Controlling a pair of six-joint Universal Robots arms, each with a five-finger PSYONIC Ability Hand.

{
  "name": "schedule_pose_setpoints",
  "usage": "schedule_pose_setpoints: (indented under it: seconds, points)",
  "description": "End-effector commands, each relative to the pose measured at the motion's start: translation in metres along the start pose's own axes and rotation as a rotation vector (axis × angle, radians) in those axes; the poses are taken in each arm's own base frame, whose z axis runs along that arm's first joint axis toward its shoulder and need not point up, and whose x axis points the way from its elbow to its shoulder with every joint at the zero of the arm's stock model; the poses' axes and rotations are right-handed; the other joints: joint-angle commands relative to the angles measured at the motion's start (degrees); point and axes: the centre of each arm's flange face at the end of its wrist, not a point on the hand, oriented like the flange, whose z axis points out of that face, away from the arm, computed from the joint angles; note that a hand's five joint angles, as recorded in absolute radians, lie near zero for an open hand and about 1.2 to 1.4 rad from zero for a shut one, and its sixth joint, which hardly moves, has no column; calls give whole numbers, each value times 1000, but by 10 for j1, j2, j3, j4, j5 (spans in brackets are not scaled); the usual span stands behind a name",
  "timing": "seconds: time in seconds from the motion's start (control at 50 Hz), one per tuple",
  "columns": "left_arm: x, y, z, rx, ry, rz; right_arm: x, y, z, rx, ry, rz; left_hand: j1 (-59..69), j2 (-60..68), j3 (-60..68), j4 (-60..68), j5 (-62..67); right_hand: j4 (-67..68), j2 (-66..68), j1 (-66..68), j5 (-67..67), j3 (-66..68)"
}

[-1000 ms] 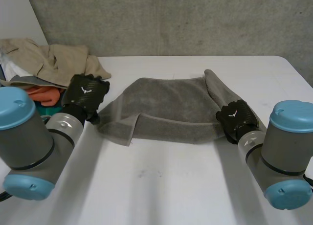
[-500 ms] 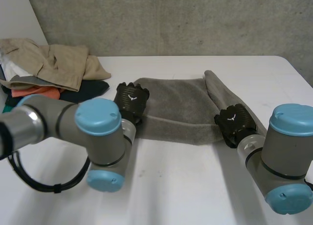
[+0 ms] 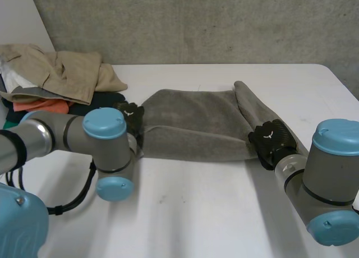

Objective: Fold the laundry.

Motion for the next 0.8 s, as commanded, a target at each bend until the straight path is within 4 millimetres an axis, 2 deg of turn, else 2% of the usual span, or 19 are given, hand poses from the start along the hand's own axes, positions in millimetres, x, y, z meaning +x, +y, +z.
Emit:
schedule_pose_setpoints:
  seconds: [0.02, 0.06, 0.14, 0.22, 0.24, 0.26, 0.28, 0.34, 0.38, 0.44, 0.58, 0.7, 0.8]
  points:
    - [-12, 11, -9, -69, 14, 17, 0, -1, 0, 4, -1, 0, 455, 461, 460, 467, 462, 120, 124, 231, 128, 121]
    - [-12, 11, -10, -71, 17, 16, 1, -1, 0, 2, 2, 0, 529, 535, 534, 541, 536, 120, 124, 231, 128, 121]
    - [-10, 10, -17, -76, 28, 21, 2, -2, 1, 2, 9, 0, 534, 540, 539, 546, 541, 120, 124, 231, 128, 121]
    - [-20, -3, -28, -59, 19, 21, 6, -6, -1, 11, 17, 3, 534, 540, 539, 546, 541, 120, 124, 231, 128, 121]
    - [-26, -11, -35, -46, 16, 16, 7, -7, -2, 11, 17, 4, 534, 540, 539, 546, 541, 7, 12, 118, 16, 8]
    - [-28, -15, -39, -40, 15, 13, 7, -9, -3, 10, 14, 6, 534, 540, 539, 546, 541, -172, -168, -61, -164, -171]
    - [-31, -18, -42, -35, 12, 11, 10, -12, -7, 1, 8, 17, 534, 540, 539, 546, 541, -580, -576, -469, -572, -579]
    - [-39, -27, -56, -21, 7, 7, 22, -20, -11, -4, 17, 52, 534, 540, 539, 546, 541, -580, -576, -469, -572, -579]
    - [-45, -33, -65, -10, 3, 3, 51, -21, -11, -46, 47, 170, 534, 540, 539, 546, 541, -580, -576, -469, -572, -579]
    - [-48, -34, -71, -6, 10, 1, 66, -18, -11, -87, -11, 317, 534, 540, 539, 546, 541, -580, -576, -469, -572, -579]
    - [-53, -34, -74, 5, 39, -2, 82, -6, -18, -168, -168, 503, 534, 540, 539, 546, 541, -580, -576, -469, -572, -579]
    - [-65, -31, -65, -4, 15, -11, 94, 14, -17, -188, -182, 560, 534, 540, 539, 546, 541, -378, -373, -266, -369, -377]
    - [-70, -32, -60, 4, 15, -17, 90, 27, -16, -174, -186, 505, 534, 540, 539, 546, 541, -332, -327, -221, -324, -331]
